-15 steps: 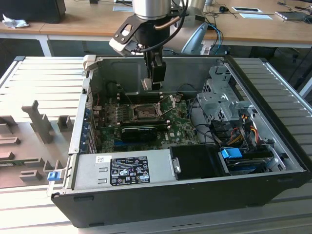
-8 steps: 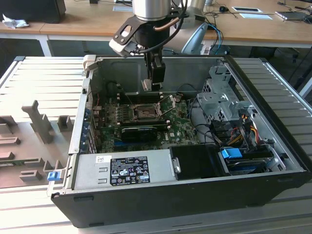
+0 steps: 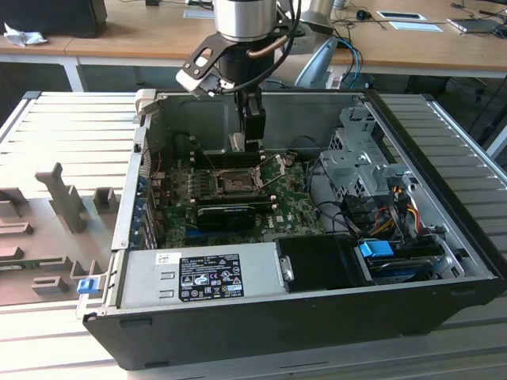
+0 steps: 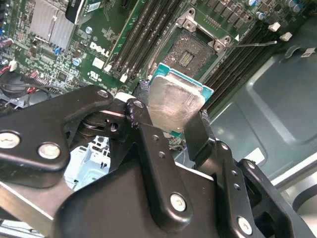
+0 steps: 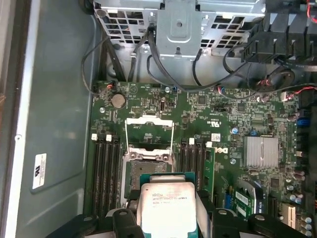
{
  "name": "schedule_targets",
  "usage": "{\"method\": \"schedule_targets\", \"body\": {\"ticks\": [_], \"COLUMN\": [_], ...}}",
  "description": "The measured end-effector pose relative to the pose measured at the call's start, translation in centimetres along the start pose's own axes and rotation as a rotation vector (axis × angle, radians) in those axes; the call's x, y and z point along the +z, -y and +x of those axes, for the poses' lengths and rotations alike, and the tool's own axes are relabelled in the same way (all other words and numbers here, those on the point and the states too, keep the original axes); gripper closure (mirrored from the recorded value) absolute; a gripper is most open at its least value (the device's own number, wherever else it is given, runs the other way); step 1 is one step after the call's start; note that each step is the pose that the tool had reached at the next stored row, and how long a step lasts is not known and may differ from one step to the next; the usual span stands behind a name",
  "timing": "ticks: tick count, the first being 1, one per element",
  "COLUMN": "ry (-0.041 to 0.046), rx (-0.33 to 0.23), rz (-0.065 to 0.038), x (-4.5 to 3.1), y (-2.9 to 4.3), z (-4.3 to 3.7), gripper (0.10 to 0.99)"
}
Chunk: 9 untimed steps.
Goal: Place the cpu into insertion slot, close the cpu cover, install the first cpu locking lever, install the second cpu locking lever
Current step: 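Place the cpu into insertion slot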
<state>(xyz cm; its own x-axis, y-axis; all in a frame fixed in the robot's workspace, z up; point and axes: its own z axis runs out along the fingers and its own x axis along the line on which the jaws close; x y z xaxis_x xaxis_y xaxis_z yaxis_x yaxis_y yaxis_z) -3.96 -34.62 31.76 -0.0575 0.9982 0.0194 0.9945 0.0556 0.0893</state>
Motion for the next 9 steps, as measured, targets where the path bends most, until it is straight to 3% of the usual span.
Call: {"method": "schedule_targets", "body": {"ticks": [9], "ry": [0.0000], "rx": [0.001], "rz": [0.000], "x": [1.39], "y": [0.19], "z": [-0.02], "gripper": [0.557]}}
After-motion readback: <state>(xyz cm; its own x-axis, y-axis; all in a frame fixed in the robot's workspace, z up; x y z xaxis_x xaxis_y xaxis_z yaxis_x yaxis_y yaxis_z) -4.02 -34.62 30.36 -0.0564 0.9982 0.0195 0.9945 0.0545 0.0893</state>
